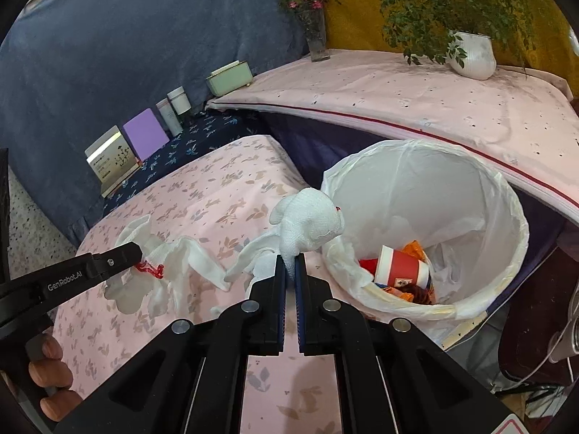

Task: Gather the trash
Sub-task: 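Lift the white tissue with both grippers and carry it over the bin, then lower the tissue into the bin and open both grippers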

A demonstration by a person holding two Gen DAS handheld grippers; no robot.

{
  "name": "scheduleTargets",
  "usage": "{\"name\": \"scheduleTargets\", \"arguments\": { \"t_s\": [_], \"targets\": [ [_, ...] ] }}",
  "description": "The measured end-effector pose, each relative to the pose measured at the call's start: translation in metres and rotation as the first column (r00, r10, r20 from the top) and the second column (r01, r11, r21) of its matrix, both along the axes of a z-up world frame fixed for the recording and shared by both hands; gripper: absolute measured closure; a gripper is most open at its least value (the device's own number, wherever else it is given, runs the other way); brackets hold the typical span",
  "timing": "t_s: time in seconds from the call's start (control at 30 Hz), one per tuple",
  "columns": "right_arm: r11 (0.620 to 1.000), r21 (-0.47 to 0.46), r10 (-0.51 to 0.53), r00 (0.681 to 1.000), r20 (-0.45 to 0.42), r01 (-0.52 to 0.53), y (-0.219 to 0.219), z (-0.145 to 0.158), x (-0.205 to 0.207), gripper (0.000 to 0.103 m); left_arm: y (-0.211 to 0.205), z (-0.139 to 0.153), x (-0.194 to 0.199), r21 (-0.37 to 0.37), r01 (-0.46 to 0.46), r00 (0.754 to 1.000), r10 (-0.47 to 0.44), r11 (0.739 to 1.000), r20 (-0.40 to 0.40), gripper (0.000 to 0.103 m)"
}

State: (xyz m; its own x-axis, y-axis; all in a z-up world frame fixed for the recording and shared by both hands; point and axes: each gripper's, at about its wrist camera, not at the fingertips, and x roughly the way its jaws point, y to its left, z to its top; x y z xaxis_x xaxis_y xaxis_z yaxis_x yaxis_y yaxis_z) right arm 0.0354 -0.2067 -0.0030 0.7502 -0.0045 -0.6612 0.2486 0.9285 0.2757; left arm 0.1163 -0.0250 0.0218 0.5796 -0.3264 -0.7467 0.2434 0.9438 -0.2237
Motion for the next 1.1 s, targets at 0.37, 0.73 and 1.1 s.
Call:
{"name": "scheduleTargets", "arguments": {
  "t_s": [0.37,0.73,1.1],
  "targets": [
    [0.995,-0.004,-0.104,0.994,0.033,0.104,-0.049,0.012,-0.027,0.098,-0.062,0.033,-0.009,-0.012,0.130,0.990,-0.129,0.991,0.056,0.095],
    [0.974,-0.029,-0.225,0.974,0.033,0.226,-0.107,0.009,-0.051,0.098,-0.146,0.037,-0.005,-0.029,0.284,0.958,-0.282,0.958,0.063,0.095],
    [0.964,-0.003,-0.265,0.964,0.036,0.265,-0.134,0.002,-0.051,0.098,-0.174,0.026,-0.006,-0.010,0.285,0.955,-0.283,0.958,0.089,0.050]
  ]
}}
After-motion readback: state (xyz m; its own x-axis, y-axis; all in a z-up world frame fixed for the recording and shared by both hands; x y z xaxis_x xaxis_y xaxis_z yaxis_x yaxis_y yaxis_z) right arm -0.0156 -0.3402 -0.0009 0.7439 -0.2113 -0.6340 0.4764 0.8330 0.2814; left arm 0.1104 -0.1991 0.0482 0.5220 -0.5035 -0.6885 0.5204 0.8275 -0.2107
